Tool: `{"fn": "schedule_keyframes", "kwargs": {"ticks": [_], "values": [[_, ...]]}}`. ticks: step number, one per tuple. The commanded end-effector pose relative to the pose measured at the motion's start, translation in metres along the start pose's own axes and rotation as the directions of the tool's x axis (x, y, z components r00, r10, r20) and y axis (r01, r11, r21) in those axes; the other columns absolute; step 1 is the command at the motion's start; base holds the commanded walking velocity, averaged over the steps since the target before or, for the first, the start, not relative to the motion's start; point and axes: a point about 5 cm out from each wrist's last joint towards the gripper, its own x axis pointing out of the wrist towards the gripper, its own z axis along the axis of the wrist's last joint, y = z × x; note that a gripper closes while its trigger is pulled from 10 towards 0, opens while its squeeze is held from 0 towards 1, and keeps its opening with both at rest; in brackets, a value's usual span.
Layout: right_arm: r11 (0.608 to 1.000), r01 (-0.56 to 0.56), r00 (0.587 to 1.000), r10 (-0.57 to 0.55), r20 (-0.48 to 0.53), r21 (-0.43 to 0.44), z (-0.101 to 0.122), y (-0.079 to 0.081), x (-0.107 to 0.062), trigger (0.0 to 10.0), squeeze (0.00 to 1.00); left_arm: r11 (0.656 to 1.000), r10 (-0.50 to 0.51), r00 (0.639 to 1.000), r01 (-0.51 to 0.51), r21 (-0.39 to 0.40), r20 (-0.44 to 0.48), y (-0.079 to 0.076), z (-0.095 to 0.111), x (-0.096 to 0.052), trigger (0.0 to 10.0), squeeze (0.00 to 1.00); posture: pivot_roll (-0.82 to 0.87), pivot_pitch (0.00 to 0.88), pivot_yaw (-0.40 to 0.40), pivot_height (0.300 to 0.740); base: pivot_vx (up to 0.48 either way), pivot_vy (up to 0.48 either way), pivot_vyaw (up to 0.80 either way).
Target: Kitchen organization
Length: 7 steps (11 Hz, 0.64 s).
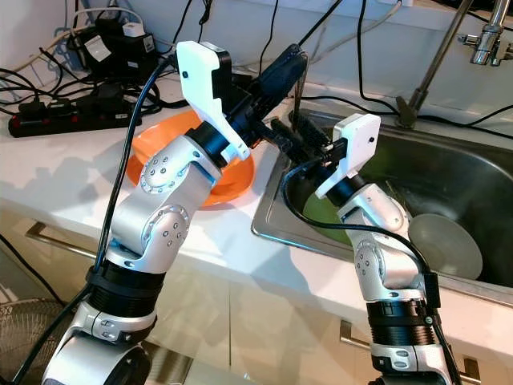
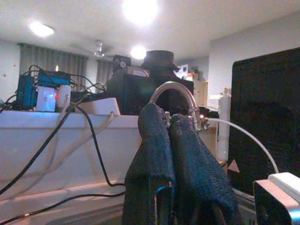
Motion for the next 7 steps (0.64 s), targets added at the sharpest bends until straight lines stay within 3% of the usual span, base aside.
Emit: {"fn": "schedule_keyframes", "kwargs": {"ticks": [1,7], "values": [[1.0,0.016,1.0,-0.016,0.01,-0.009,0.0022,-0.0025,0.0026,0.0,0.0,1.0,-0.006,1.0,0.007,-0.014,0.021,-0.0042,0.0039,0.0006,10.0,0.0,0.18,0.01,-0.027,0.74,0.0,0.0,0.0],[0.999,0.036,0.999,-0.036,0.008,-0.009,0.001,-0.0049,0.0028,0.0,0.0,1.0,0.006,1.0,-0.006,-0.004,0.01,-0.0037,0.0012,0.0007,10.0,0.0,0.18,0.012,-0.028,0.74,0.0,0.0,0.0]]}}
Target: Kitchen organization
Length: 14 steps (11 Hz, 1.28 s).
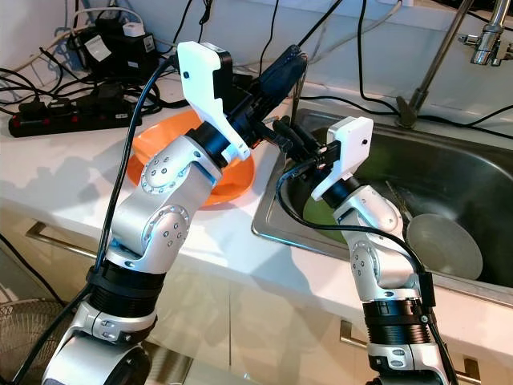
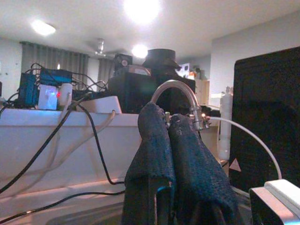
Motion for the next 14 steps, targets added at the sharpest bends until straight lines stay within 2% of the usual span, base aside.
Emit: {"fn": "schedule_keyframes", "kwargs": {"ticks": [1,5,6,7,8,9,11,12,13,14], "values": [[0.999,0.044,0.999,-0.043,0.027,-0.009,0.006,-0.008,0.001,0.0,0.0,1.0,-0.003,1.0,0.003,-0.008,0.013,-0.003,0.001,0.0,10.0,1.0,0.19,0.01,-0.028,0.74,0.0,0.0,0.0],[0.997,0.071,0.997,-0.07,0.035,-0.012,0.007,-0.011,0.002,0.0,0.0,1.0,0.003,1.0,-0.002,-0.016,0.021,-0.002,0.003,-0.001,10.0,1.0,0.19,0.014,-0.029,0.74,0.0,0.0,0.0],[0.995,0.1,0.994,-0.1,0.042,-0.017,0.008,-0.015,0.002,0.0,0.0,0.999,0.009,0.999,-0.011,0.049,0.045,-0.001,0.007,-0.004,10.0,0.65,0.19,0.015,-0.029,0.74,0.0,0.0,0.0],[0.991,0.13,0.991,-0.129,0.047,-0.024,0.009,-0.019,0.003,0.0,0.0,0.997,0.016,0.998,-0.02,0.073,0.054,0.0,0.009,-0.008,10.0,0.0,0.19,0.013,-0.029,0.74,0.0,0.0,0.0],[0.986,0.161,0.986,-0.159,0.051,-0.033,0.009,-0.024,0.003,0.0,0.0,0.995,0.033,0.998,-0.039,0.094,0.059,0.003,0.008,-0.015,10.0,0.0,0.19,0.014,-0.027,0.74,0.0,0.0,0.0],[0.967,0.249,0.967,-0.246,0.062,-0.045,0.01,-0.037,0.001,0.0,0.0,0.983,0.086,0.995,-0.092,0.159,0.042,0.014,0.003,-0.035,10.0,0.0,0.2,0.017,-0.031,0.74,0.0,0.0,0.0],[0.948,0.313,0.948,-0.31,0.067,-0.048,0.009,-0.046,0.0,0.0,0.0,0.962,0.163,0.986,-0.168,0.214,0.04,0.025,-0.002,-0.053,10.0,0.0,0.21,0.019,-0.037,0.74,0.0,0.0,0.0],[0.925,0.376,0.925,-0.371,0.077,-0.059,0.008,-0.054,0.0,0.0,0.0,0.909,0.276,0.959,-0.28,0.31,0.057,0.041,-0.008,-0.072,10.0,0.0,0.21,0.018,-0.041,0.74,0.0,0.0,0.0],[0.91,0.41,0.911,-0.404,0.08,-0.069,0.006,-0.058,0.001,0.0,0.0,0.867,0.345,0.935,-0.352,0.353,0.084,0.051,-0.01,-0.084,10.0,0.0,0.21,0.018,-0.041,0.74,0.0,0.0,0.0],[0.898,0.435,0.899,-0.43,0.086,-0.068,0.006,-0.062,0.0,0.0,0.0,0.831,0.373,0.923,-0.379,0.408,0.096,0.055,-0.013,-0.092,10.0,0.0,0.21,0.017,-0.044,0.74,0.0,0.0,0.0]]}}
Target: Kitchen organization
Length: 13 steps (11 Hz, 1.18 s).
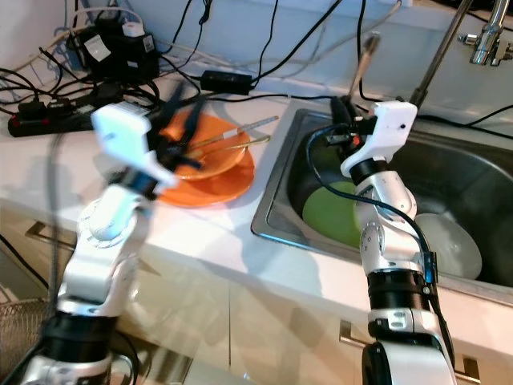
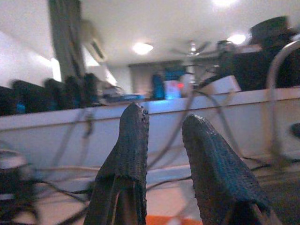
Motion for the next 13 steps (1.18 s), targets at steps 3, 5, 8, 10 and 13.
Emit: {"fn": "schedule_keyframes", "kwargs": {"ticks": [3,5,8,10,13], "values": [[0.998,0.054,0.998,-0.054,0.038,-0.009,0.002,-0.007,0.005,0.0,0.0,0.995,0.06,0.997,-0.056,0.083,-0.04,0.003,-0.025,-0.025,10.0,0.0,0.21,0.016,-0.046,0.74,0.0,0.0,0.0],[0.996,0.087,0.996,-0.086,0.029,-0.023,-0.004,-0.012,0.003,0.0,0.0,0.987,0.141,0.987,-0.133,0.092,-0.083,0.013,-0.038,-0.048,10.0,0.0,0.21,0.022,-0.05,0.74,0.0,0.0,0.0],[0.991,0.126,0.992,-0.126,0.004,-0.043,-0.013,-0.019,0.001,0.0,0.0,0.977,0.186,0.977,-0.171,0.128,-0.108,0.018,-0.046,-0.068,10.0,0.0,0.21,0.023,-0.054,0.74,0.0,0.0,0.0],[0.987,0.15,0.988,-0.152,-0.038,-0.052,-0.024,-0.024,-0.001,0.0,0.0,0.972,0.207,0.97,-0.19,0.136,-0.127,0.02,-0.048,-0.082,10.0,0.0,0.22,0.028,-0.059,0.74,0.0,0.0,0.0],[0.977,0.203,0.972,-0.209,-0.105,-0.061,-0.04,-0.03,-0.004,10.0,0.0,0.972,0.217,0.964,-0.198,0.129,-0.153,0.018,-0.053,-0.09,10.0,0.0,0.22,0.027,-0.065,0.74,0.0,0.0,0.0]]}}
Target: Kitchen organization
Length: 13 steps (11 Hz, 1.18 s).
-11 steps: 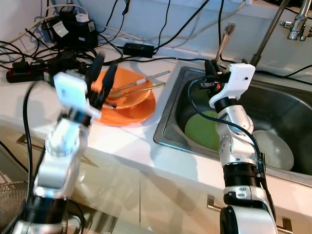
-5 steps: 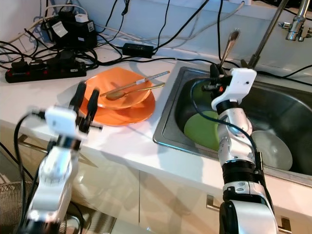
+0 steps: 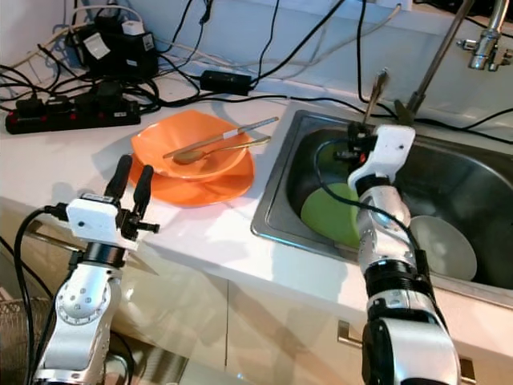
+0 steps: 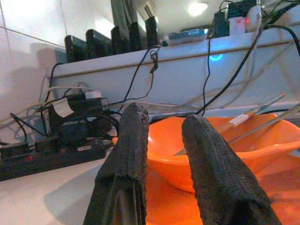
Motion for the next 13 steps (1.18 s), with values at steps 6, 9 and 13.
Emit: {"fn": "schedule_keyframes", "kwargs": {"ticks": [6,9,13], "values": [[0.997,0.075,0.98,-0.08,-0.18,-0.034,-0.036,-0.008,-0.011,10.0,0.0,0.999,-0.033,0.999,0.032,-0.024,-0.024,-0.007,-0.005,0.0,10.0,0.0,0.23,0.024,-0.072,0.74,0.0,0.0,0.0],[0.995,0.09,0.961,-0.098,-0.259,-0.044,-0.053,-0.008,-0.021,10.0,0.0,0.998,-0.048,0.998,0.047,-0.039,-0.036,-0.009,-0.006,-0.001,10.0,0.0,0.24,0.024,-0.075,0.74,0.0,0.0,0.0],[0.995,0.089,0.953,-0.099,-0.285,-0.049,-0.059,-0.008,-0.025,10.0,0.0,0.997,-0.058,0.997,0.056,-0.047,-0.048,-0.011,-0.008,-0.002,10.0,0.0,0.24,0.025,-0.075,0.74,0.0,0.0,0.0]]}}
